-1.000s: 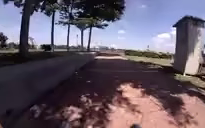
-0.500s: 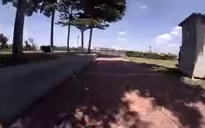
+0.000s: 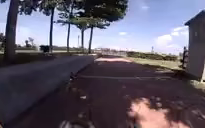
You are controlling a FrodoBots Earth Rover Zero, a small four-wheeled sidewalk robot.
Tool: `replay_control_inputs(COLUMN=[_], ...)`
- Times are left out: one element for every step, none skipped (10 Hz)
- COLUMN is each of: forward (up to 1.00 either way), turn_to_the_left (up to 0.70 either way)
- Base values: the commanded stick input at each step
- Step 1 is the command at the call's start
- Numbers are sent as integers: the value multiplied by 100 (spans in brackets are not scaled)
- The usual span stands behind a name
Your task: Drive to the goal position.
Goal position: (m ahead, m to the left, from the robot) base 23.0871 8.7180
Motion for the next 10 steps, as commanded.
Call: replay_control_inputs(forward=[70, 70, 70, 70, 70, 70, 70, 70, 70, 70], turn_to_the_left=[0, 0, -17, -34, -35, -11, 0, 0, 0, 0])
